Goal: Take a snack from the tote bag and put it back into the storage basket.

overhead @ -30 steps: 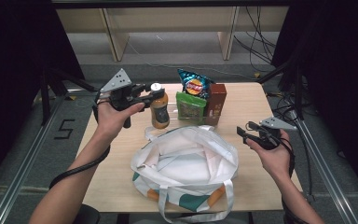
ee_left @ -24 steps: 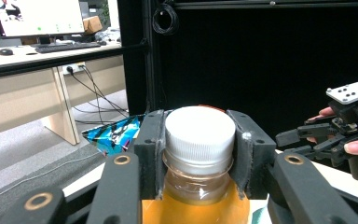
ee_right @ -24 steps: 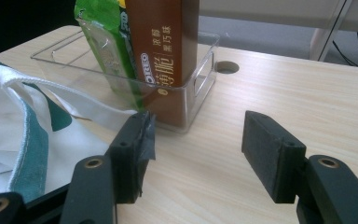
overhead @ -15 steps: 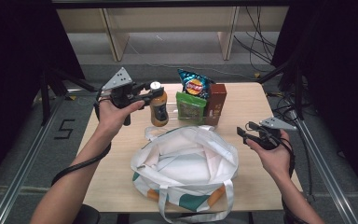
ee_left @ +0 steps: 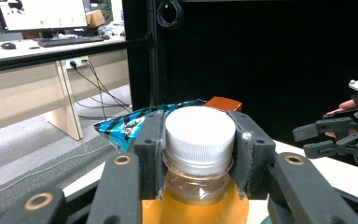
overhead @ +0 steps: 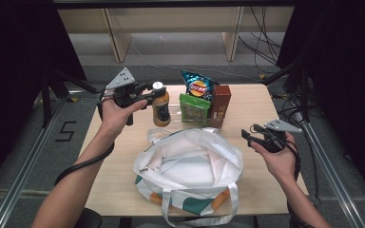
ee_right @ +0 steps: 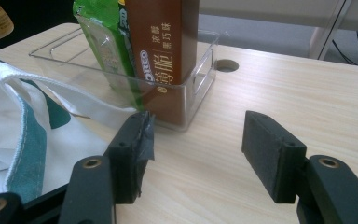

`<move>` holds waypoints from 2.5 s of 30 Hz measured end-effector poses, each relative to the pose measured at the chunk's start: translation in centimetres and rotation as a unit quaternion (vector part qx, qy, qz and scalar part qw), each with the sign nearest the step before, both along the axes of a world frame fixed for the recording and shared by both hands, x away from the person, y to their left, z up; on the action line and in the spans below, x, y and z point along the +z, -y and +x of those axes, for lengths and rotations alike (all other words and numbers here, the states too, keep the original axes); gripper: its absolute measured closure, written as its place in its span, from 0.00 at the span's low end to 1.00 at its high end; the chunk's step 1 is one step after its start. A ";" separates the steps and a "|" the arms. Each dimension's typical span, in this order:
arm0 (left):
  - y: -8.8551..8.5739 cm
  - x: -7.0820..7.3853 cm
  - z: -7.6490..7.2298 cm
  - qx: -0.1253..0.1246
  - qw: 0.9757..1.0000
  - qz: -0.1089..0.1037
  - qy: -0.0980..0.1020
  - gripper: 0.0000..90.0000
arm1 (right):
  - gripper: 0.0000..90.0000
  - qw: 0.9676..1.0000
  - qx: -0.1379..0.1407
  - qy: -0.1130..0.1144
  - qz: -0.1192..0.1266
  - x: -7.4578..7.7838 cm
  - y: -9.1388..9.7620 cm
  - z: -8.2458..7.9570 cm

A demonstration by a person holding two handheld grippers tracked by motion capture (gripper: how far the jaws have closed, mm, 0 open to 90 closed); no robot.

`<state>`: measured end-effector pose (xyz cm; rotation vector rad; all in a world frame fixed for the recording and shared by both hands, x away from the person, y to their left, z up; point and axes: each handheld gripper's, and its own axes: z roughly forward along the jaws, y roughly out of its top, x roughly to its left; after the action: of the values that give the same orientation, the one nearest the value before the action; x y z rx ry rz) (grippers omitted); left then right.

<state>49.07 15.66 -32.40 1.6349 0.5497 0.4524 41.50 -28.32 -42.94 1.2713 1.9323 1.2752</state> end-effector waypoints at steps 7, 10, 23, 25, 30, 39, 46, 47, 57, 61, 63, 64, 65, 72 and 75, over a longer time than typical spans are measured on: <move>0.0 -0.2 0.6 -0.002 1.000 -0.005 -0.002 0.65 | 0.48 1.000 0.004 0.014 -0.008 -0.1 0.0 0.2; 0.1 -0.3 1.0 -0.005 1.000 -0.001 0.000 0.65 | 0.48 1.000 -0.001 0.005 -0.007 0.0 0.0 0.1; 0.2 -0.8 2.2 -0.004 1.000 0.006 -0.006 0.65 | 0.47 1.000 -0.002 0.007 0.003 0.0 0.0 0.1; 0.2 -0.8 2.4 -0.002 1.000 0.007 -0.006 0.65 | 0.47 1.000 -0.003 -0.003 -0.003 0.1 0.0 0.0; 0.2 -0.8 2.9 0.002 1.000 0.009 -0.008 0.65 | 0.47 1.000 0.000 0.005 -0.003 0.0 0.0 0.1; 0.3 -1.2 3.8 0.001 1.000 0.011 -0.006 0.65 | 0.47 1.000 -0.005 -0.001 0.008 0.0 0.0 0.0; 0.4 -1.6 4.7 0.003 1.000 0.024 -0.008 0.65 | 0.47 1.000 -0.007 -0.001 0.009 0.0 0.0 0.0; 0.5 -1.7 4.8 0.005 1.000 0.024 -0.009 0.65 | 0.47 1.000 -0.007 -0.001 0.009 0.0 0.0 0.0; 0.4 -2.2 5.8 0.008 0.999 0.030 -0.012 0.65 | 0.47 1.000 -0.008 -0.005 0.006 0.0 0.1 0.0; 0.4 -2.4 6.0 0.009 0.999 0.032 -0.013 0.65 | 0.48 1.000 -0.010 -0.006 0.011 -0.1 0.0 0.0; 0.5 -2.4 6.2 0.012 0.999 0.030 -0.016 0.65 | 0.47 1.000 0.000 0.001 -0.001 -0.1 0.3 0.2; 0.5 -2.4 6.3 0.010 0.999 0.034 -0.013 0.65 | 0.48 1.000 -0.005 -0.005 0.006 -0.2 0.1 0.1; 0.6 -2.5 6.3 0.012 0.999 0.032 -0.015 0.65 | 0.48 1.000 -0.005 -0.005 0.006 -0.2 0.1 0.1; 1.0 -2.6 6.8 0.008 0.999 0.036 -0.010 0.65 | 0.47 1.000 -0.005 0.001 -0.002 -0.1 0.2 0.1; 1.2 -2.7 6.9 0.007 0.999 0.035 -0.013 0.65 | 0.47 1.000 -0.006 -0.008 0.008 -0.1 0.2 0.0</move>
<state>55.94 14.42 -35.09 1.7073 0.5703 0.4671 41.52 -28.47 -43.07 1.3027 1.9264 1.2800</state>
